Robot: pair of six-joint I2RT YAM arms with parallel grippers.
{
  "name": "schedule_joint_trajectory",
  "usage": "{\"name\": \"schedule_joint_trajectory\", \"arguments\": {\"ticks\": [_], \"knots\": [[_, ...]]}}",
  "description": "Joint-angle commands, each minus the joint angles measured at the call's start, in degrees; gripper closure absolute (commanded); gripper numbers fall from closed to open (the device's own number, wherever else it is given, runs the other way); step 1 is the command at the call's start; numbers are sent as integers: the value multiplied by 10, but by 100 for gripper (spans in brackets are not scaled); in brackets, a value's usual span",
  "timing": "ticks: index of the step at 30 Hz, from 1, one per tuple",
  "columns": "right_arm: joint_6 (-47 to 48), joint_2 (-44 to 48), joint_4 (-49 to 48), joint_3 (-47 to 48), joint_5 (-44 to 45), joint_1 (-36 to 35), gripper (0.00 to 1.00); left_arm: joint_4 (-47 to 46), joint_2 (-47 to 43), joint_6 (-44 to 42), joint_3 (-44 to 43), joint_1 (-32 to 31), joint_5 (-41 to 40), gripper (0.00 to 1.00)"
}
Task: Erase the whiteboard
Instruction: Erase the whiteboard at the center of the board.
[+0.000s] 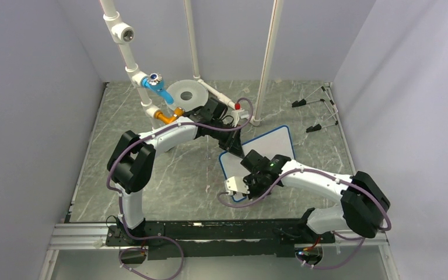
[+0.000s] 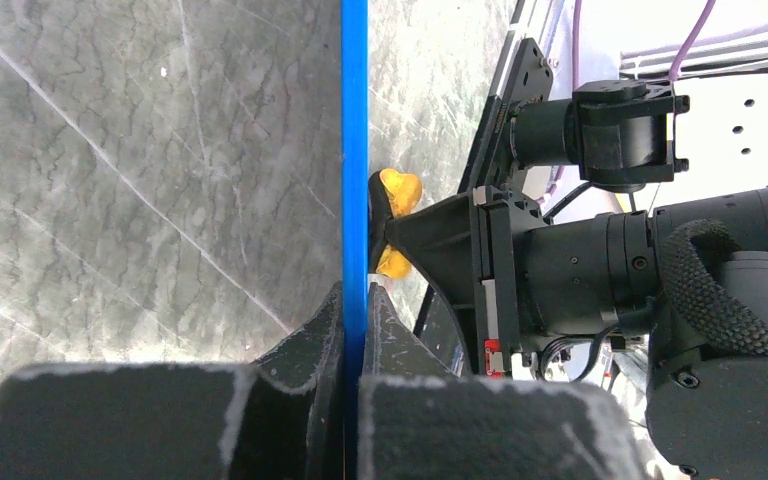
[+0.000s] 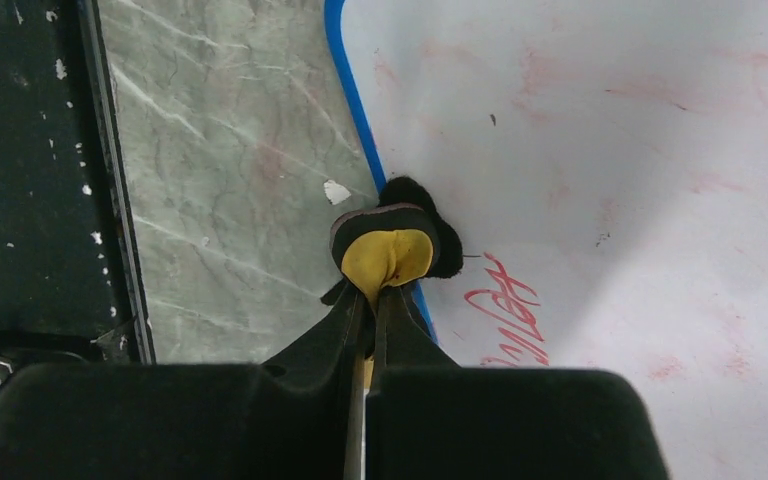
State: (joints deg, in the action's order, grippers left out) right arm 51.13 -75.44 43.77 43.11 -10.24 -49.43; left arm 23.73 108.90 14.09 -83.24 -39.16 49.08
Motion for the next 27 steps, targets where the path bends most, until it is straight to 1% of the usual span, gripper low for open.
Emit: {"name": "schedule_joint_trajectory", "arguments": {"ticks": [1,6,10,12,15,17,19,22,23,25,27], "knots": [[-17,8,-25,12,16,17,100,-15,-23,-3,-12,-4,59,100],[-44,67,-71,60,2,99,100,-18,-25,-3,-6,-3,61,100],[-52,78,-82,78,9,127,100,-20,-25,-3,-6,-4,63,100],[-45,76,-79,67,7,128,100,-26,-27,-1,-2,-4,65,100],[-14,71,-49,46,-31,126,100,-38,-29,1,5,-4,69,100],[13,69,-26,28,-60,115,100,-38,-25,1,4,-3,71,100],[38,65,-8,8,-71,93,100,-35,-22,0,0,-3,73,100],[33,53,-11,-20,-48,46,100,-30,-18,-1,-10,-4,74,100],[9,40,-31,-24,-14,34,100,-28,-16,0,-13,-4,74,100],[-6,41,-43,-9,2,50,100,-27,-17,0,-12,-3,72,100],[-16,58,-51,12,-13,81,100,-29,-20,0,-7,-4,71,100]]}}
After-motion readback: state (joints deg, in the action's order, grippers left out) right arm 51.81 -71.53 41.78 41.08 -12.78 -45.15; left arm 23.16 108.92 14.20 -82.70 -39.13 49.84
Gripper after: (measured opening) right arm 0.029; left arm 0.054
